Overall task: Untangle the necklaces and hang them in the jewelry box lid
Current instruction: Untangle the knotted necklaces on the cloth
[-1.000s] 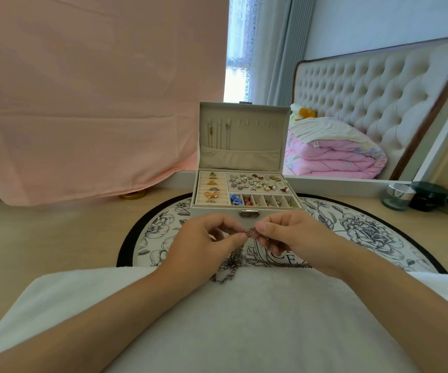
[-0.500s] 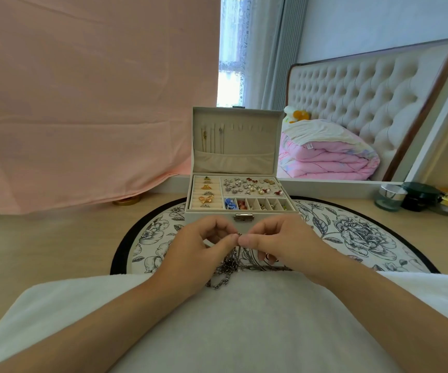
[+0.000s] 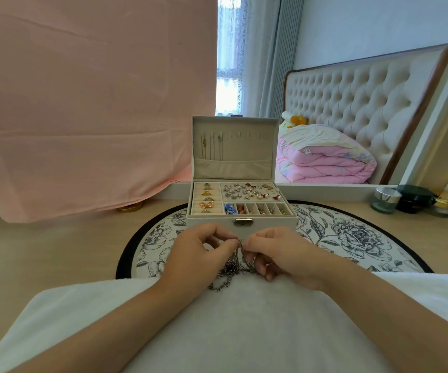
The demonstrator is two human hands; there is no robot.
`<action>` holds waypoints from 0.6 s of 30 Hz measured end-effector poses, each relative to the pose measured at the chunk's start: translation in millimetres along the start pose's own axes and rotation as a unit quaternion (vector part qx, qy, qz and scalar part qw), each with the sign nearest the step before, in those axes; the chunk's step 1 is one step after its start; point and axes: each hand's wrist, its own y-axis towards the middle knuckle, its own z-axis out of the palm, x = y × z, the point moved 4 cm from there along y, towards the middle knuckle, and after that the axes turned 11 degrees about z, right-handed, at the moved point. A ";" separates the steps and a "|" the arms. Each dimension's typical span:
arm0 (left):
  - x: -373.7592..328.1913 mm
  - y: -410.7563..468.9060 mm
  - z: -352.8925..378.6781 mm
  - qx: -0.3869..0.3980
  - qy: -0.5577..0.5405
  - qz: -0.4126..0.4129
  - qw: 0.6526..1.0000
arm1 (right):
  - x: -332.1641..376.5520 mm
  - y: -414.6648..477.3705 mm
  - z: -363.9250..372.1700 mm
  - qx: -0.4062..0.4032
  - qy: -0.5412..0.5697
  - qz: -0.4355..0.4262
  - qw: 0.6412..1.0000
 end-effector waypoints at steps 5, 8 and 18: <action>-9.2 2.3 0.0 0.011 -0.048 -0.074 0.996 | 2.4 -7.0 -1.4 -0.044 -0.086 0.043 0.994; -9.3 1.8 8.4 0.092 -0.110 -0.190 0.971 | 2.0 -13.0 -2.2 -0.060 -0.114 0.056 0.990; -21.5 7.5 19.9 0.072 -0.166 -0.155 0.971 | 4.4 -33.8 -5.5 -0.129 -0.082 0.023 0.988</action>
